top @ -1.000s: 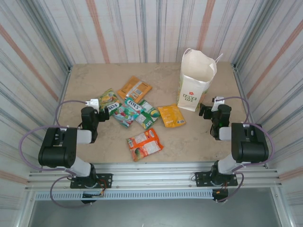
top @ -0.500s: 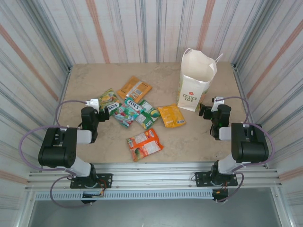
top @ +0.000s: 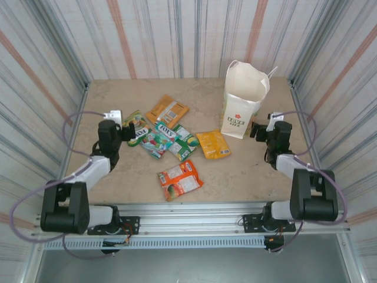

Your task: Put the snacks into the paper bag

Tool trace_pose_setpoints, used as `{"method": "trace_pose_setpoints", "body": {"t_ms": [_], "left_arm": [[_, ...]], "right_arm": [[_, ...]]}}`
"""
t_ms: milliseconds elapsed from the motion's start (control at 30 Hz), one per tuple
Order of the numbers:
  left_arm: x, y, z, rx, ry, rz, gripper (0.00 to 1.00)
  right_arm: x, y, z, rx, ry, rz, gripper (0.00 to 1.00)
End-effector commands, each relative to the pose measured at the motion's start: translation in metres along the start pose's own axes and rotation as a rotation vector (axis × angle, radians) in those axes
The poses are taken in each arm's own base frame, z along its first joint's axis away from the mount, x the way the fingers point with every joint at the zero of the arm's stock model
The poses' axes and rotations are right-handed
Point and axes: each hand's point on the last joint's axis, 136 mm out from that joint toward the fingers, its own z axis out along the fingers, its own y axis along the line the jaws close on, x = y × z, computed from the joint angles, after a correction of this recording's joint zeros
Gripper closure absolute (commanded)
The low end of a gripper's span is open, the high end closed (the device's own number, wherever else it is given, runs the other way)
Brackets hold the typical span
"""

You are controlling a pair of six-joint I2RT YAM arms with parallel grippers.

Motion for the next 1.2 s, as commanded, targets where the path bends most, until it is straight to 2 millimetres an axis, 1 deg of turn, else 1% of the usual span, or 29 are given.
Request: {"method": "trace_pose_setpoints", "body": {"t_ms": [0,67,133,200,233,333,400,433,500,600,667,767,900,1000,1167], "left_arm": [[0.000,-0.018,-0.024,0.024,0.119,-0.068,0.07],[-0.014,-0.042,-0.034,0.085,0.122,-0.090,0.11],[-0.025,-0.074,-0.045,0.180,0.152,-0.121,0.16],[-0.029,-0.100,-0.052,0.252,0.212,-0.178,0.25],[-0.029,-0.118,-0.055,0.308,0.239,-0.208,0.28],[-0.024,-0.162,-0.062,0.441,0.308,-0.273,0.33],[-0.016,-0.192,-0.066,0.512,0.373,-0.325,0.36],[-0.012,-0.205,-0.069,0.544,0.399,-0.342,0.38],[-0.001,-0.235,-0.073,0.611,0.453,-0.367,0.38],[0.016,-0.271,-0.077,0.676,0.529,-0.396,0.38],[0.028,-0.288,-0.075,0.698,0.589,-0.426,0.39],[0.046,-0.313,-0.074,0.740,0.681,-0.462,0.44],[0.063,-0.341,-0.074,0.781,0.764,-0.455,0.44],[0.071,-0.351,-0.069,0.787,0.798,-0.453,0.44],[0.083,-0.355,-0.057,0.757,0.824,-0.438,0.45]], "right_arm": [[0.005,-0.002,-0.022,0.029,0.112,0.053,0.01],[0.005,0.000,-0.037,0.024,0.148,0.059,0.01],[0.008,0.003,-0.053,0.016,0.194,0.060,0.01],[0.012,0.008,-0.068,-0.008,0.228,0.071,0.01],[0.013,0.012,-0.075,-0.022,0.243,0.090,0.01],[0.014,0.025,-0.093,-0.089,0.258,0.149,0.01],[0.016,0.035,-0.101,-0.135,0.266,0.201,0.01],[0.017,0.039,-0.103,-0.156,0.269,0.221,0.01],[0.018,0.046,-0.106,-0.195,0.274,0.255,0.01],[0.022,0.053,-0.107,-0.224,0.290,0.273,0.01],[0.025,0.056,-0.106,-0.235,0.302,0.275,0.01],[0.025,0.062,-0.105,-0.259,0.317,0.272,0.01],[0.025,0.068,-0.102,-0.277,0.328,0.263,0.01],[0.025,0.071,-0.100,-0.286,0.332,0.260,0.01],[0.021,0.078,-0.098,-0.308,0.341,0.250,0.01]]}}
